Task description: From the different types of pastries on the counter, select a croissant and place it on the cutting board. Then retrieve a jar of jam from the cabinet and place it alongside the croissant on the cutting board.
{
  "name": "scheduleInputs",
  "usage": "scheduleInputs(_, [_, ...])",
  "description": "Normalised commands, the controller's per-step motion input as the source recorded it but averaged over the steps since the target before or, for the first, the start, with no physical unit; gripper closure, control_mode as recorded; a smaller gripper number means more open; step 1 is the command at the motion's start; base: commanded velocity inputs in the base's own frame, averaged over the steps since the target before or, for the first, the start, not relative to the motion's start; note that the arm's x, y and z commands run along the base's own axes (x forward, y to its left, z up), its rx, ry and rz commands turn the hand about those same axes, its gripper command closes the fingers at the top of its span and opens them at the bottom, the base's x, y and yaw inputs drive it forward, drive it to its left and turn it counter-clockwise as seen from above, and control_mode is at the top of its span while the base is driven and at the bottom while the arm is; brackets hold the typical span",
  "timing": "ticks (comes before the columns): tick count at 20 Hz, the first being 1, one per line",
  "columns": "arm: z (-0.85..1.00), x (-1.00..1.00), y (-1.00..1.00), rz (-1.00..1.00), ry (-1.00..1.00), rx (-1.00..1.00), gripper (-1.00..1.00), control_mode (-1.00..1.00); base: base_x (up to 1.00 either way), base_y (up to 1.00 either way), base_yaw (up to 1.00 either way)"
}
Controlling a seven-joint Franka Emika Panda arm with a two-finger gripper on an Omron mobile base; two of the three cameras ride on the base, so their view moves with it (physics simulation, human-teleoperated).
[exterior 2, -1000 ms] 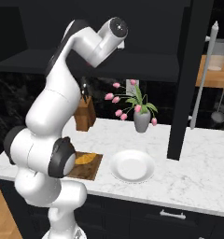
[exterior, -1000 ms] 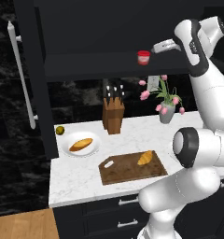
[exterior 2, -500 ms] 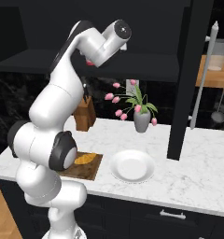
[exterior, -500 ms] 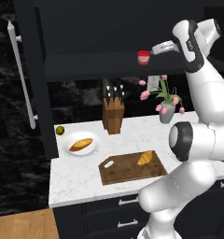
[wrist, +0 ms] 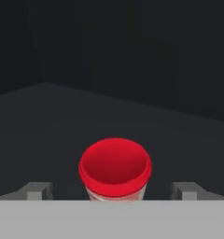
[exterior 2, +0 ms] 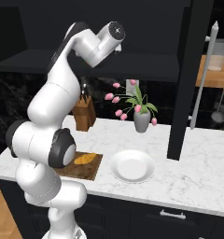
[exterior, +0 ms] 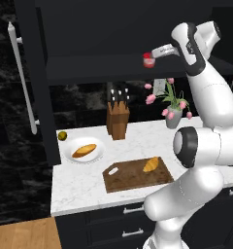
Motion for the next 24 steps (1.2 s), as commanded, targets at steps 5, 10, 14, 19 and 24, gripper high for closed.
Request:
scheduleInputs(5, [-0.25, 0.05, 0.0, 0.03, -0.01, 0.01, -1.0, -1.0, 0.0, 0.0, 0.0])
scheduleInputs(10, [-0.04, 0.17, 0.01, 0.0, -0.05, 0.03, -1.0, -1.0, 0.0, 0.0, 0.0])
scheduleInputs(14, [-0.12, 0.25, 0.11, 0.0, -0.07, 0.01, -1.0, -1.0, 0.0, 0.0, 0.0])
scheduleInputs(19, [-0.26, 0.34, 0.34, 0.02, -0.03, 0.0, 1.0, -1.0, 0.0, 0.0, 0.0])
scheduleInputs(24, [-0.14, 0.22, 0.13, 0.03, 0.03, 0.03, 1.0, -1.0, 0.0, 0.0, 0.0])
